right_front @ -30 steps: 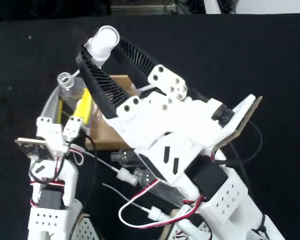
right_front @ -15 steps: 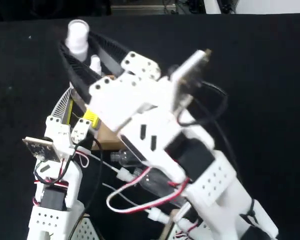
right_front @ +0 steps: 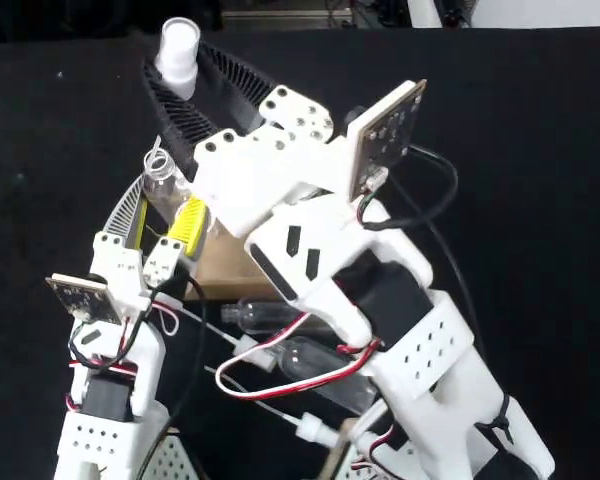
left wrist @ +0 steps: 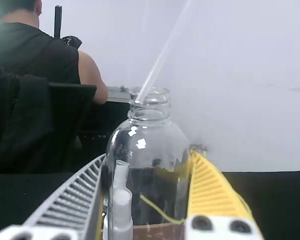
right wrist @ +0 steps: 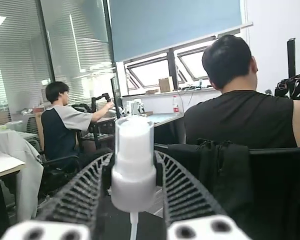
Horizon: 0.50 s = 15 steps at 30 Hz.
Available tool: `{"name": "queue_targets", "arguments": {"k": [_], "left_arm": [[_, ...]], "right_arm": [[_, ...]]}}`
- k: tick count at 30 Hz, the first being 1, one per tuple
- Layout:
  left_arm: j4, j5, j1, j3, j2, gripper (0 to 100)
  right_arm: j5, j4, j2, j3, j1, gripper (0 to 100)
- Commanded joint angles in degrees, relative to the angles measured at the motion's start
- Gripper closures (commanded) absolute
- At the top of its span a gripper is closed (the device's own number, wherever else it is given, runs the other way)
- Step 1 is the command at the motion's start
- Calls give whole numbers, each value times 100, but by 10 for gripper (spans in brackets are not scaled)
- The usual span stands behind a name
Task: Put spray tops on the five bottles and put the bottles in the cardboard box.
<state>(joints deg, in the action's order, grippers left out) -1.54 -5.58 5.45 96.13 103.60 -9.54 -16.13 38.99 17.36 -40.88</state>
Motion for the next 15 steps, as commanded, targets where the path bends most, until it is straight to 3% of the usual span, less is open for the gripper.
{"name": "queue_targets", "arguments": {"k": [1, 9, 15], "left_arm": [[62, -44, 48, 127, 44, 970], [62, -44, 48, 127, 44, 970], [62, -35, 48, 127, 44, 970]], "right_arm": [[0, 211, 31, -356, 132, 988], [-26, 229, 75, -382, 132, 988], [-79, 932, 75, -40, 308, 988]]}}
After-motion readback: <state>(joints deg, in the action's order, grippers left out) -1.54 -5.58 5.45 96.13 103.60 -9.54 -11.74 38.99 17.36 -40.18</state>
